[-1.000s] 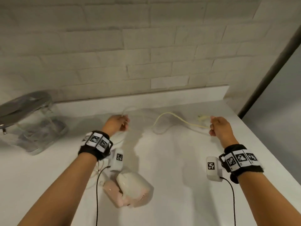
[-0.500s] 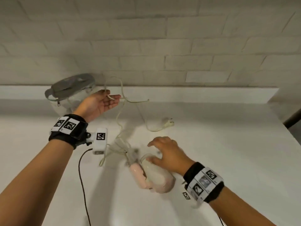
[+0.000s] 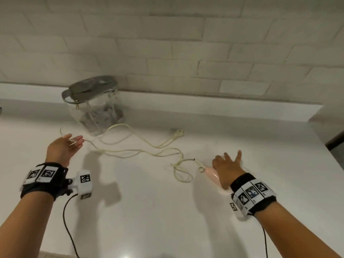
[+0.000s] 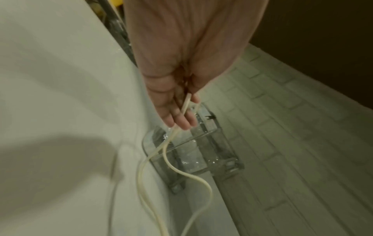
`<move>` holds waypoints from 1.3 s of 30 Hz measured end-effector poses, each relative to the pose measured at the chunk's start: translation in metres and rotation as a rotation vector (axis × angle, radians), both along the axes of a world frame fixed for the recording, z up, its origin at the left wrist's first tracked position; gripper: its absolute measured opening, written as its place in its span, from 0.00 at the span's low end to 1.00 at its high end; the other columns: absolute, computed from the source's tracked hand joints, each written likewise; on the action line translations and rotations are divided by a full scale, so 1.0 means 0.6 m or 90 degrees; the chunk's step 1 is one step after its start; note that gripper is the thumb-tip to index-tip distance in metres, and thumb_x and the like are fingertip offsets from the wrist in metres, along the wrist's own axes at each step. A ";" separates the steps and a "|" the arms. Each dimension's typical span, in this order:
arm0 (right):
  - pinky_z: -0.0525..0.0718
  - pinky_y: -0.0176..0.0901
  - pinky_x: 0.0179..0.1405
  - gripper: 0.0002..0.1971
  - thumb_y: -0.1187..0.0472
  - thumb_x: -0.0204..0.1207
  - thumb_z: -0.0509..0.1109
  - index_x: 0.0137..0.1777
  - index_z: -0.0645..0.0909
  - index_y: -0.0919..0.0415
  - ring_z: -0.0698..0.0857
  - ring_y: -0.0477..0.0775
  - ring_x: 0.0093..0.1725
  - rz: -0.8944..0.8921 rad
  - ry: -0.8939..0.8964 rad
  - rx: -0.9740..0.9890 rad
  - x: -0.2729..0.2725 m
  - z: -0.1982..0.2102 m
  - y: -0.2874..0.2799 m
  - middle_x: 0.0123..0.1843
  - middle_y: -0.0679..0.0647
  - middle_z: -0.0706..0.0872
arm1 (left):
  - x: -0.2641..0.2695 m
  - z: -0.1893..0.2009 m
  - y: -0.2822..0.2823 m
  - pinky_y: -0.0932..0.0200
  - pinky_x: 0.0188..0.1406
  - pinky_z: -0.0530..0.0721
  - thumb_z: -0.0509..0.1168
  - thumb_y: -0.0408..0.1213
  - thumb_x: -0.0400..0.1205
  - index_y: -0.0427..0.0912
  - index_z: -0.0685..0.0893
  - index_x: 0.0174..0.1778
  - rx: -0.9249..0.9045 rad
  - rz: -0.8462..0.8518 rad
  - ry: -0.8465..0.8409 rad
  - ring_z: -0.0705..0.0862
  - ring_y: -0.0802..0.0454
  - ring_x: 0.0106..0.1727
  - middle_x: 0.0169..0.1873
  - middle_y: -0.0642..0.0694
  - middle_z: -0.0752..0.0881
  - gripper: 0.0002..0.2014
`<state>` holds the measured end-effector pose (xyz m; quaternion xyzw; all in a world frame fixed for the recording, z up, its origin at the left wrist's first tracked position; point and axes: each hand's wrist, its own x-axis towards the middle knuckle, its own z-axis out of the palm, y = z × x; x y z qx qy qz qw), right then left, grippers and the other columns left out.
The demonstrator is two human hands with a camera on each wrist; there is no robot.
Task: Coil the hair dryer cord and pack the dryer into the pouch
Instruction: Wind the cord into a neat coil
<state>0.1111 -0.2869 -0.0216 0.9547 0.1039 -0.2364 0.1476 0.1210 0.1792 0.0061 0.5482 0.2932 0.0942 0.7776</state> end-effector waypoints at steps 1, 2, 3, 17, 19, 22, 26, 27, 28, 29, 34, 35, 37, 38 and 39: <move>0.36 0.85 0.71 0.38 0.64 0.68 0.70 0.78 0.57 0.58 0.47 0.66 0.83 -0.015 -0.002 -0.036 0.005 -0.001 -0.012 0.83 0.57 0.56 | -0.007 -0.016 0.002 0.55 0.67 0.74 0.66 0.30 0.73 0.30 0.76 0.61 0.006 0.007 0.051 0.71 0.33 0.74 0.73 0.26 0.71 0.20; 0.36 0.84 0.71 0.39 0.61 0.68 0.71 0.78 0.56 0.58 0.45 0.66 0.83 -0.029 -0.001 -0.054 0.009 -0.004 -0.021 0.83 0.58 0.55 | -0.012 -0.030 0.002 0.54 0.65 0.75 0.61 0.30 0.81 0.26 0.74 0.66 -0.011 0.055 0.088 0.72 0.34 0.73 0.71 0.27 0.73 0.18; 0.36 0.83 0.70 0.41 0.57 0.68 0.73 0.78 0.56 0.58 0.44 0.66 0.83 -0.041 0.001 -0.051 0.012 -0.007 -0.027 0.83 0.59 0.55 | -0.008 -0.043 0.006 0.49 0.67 0.73 0.61 0.31 0.82 0.25 0.74 0.67 0.016 0.115 0.089 0.73 0.32 0.72 0.69 0.25 0.75 0.19; 0.75 0.47 0.49 0.12 0.65 0.76 0.64 0.58 0.81 0.59 0.80 0.63 0.52 0.045 -0.041 0.394 0.024 -0.075 0.076 0.52 0.58 0.77 | -0.019 -0.082 -0.400 0.43 0.78 0.60 0.56 0.16 0.70 0.47 0.85 0.54 0.751 -0.527 -0.213 0.71 0.48 0.72 0.69 0.45 0.77 0.27; 0.75 0.47 0.43 0.09 0.63 0.75 0.64 0.54 0.77 0.61 0.82 0.62 0.51 -0.021 -0.019 0.470 0.026 -0.066 0.070 0.49 0.57 0.78 | -0.008 -0.093 -0.430 0.37 0.80 0.51 0.53 0.17 0.71 0.50 0.82 0.61 0.737 -0.640 -0.146 0.71 0.50 0.74 0.71 0.48 0.76 0.30; 0.78 0.41 0.44 0.07 0.64 0.75 0.67 0.52 0.81 0.64 0.81 0.53 0.45 -0.042 -0.035 0.584 0.031 -0.032 0.043 0.49 0.55 0.78 | 0.007 -0.099 -0.444 0.47 0.73 0.70 0.54 0.22 0.77 0.52 0.77 0.67 0.627 -0.719 -0.124 0.80 0.50 0.64 0.65 0.47 0.82 0.27; 0.74 0.24 0.34 0.04 0.67 0.77 0.65 0.45 0.82 0.62 0.77 0.39 0.32 -0.150 -0.164 0.803 0.031 0.067 -0.007 0.35 0.47 0.80 | 0.027 -0.096 -0.433 0.60 0.57 0.74 0.54 0.29 0.83 0.55 0.82 0.57 0.625 -0.684 -0.150 0.80 0.53 0.52 0.49 0.47 0.82 0.18; 0.74 0.27 0.29 0.04 0.67 0.78 0.64 0.44 0.79 0.61 0.76 0.42 0.26 -0.217 -0.189 0.889 0.034 0.091 -0.022 0.29 0.49 0.79 | 0.028 -0.093 -0.431 0.62 0.57 0.73 0.54 0.31 0.84 0.55 0.83 0.52 0.641 -0.695 -0.139 0.79 0.53 0.52 0.47 0.50 0.79 0.16; 0.75 0.31 0.26 0.04 0.66 0.79 0.63 0.43 0.76 0.60 0.73 0.44 0.21 -0.273 -0.208 0.967 0.035 0.112 -0.038 0.24 0.51 0.76 | 0.024 -0.084 -0.436 0.61 0.58 0.74 0.54 0.33 0.84 0.56 0.83 0.47 0.626 -0.723 -0.122 0.79 0.53 0.52 0.46 0.52 0.76 0.15; 0.77 0.35 0.24 0.05 0.63 0.80 0.62 0.43 0.73 0.59 0.71 0.46 0.18 -0.321 -0.215 1.037 0.034 0.130 -0.052 0.21 0.51 0.73 | 0.018 -0.077 -0.443 0.58 0.60 0.77 0.55 0.36 0.84 0.57 0.83 0.43 0.571 -0.762 -0.094 0.80 0.52 0.53 0.46 0.53 0.75 0.14; 0.85 0.46 0.29 0.10 0.54 0.83 0.55 0.41 0.69 0.56 0.67 0.52 0.18 -0.527 -0.098 1.362 0.032 0.157 -0.097 0.16 0.51 0.66 | -0.035 0.005 -0.483 0.48 0.70 0.69 0.56 0.51 0.70 0.44 0.85 0.40 0.381 -0.882 -0.140 0.80 0.57 0.57 0.38 0.55 0.87 0.17; 0.84 0.45 0.28 0.11 0.53 0.83 0.54 0.41 0.68 0.55 0.66 0.51 0.17 -0.557 -0.092 1.384 0.033 0.154 -0.100 0.16 0.50 0.66 | -0.046 0.030 -0.484 0.51 0.67 0.70 0.58 0.54 0.69 0.42 0.84 0.38 0.380 -0.888 -0.190 0.80 0.57 0.55 0.36 0.57 0.87 0.19; 0.77 0.40 0.22 0.12 0.52 0.83 0.53 0.40 0.66 0.55 0.63 0.49 0.14 -0.580 -0.083 1.411 0.035 0.147 -0.101 0.15 0.49 0.65 | -0.063 0.085 -0.481 0.62 0.57 0.75 0.61 0.61 0.70 0.45 0.82 0.27 0.380 -0.852 -0.297 0.80 0.58 0.48 0.41 0.54 0.85 0.21; 0.71 0.37 0.19 0.13 0.52 0.83 0.54 0.38 0.65 0.55 0.61 0.48 0.14 -0.582 -0.069 1.428 0.037 0.144 -0.100 0.14 0.49 0.64 | -0.064 0.109 -0.478 0.68 0.47 0.76 0.62 0.59 0.70 0.48 0.81 0.21 0.371 -0.788 -0.335 0.81 0.58 0.40 0.42 0.45 0.84 0.20; 0.66 0.36 0.18 0.14 0.51 0.83 0.55 0.37 0.65 0.55 0.59 0.47 0.13 -0.583 -0.053 1.439 0.040 0.143 -0.098 0.14 0.48 0.64 | -0.056 0.123 -0.474 0.72 0.38 0.75 0.63 0.56 0.70 0.50 0.81 0.19 0.366 -0.692 -0.351 0.80 0.54 0.33 0.39 0.34 0.83 0.18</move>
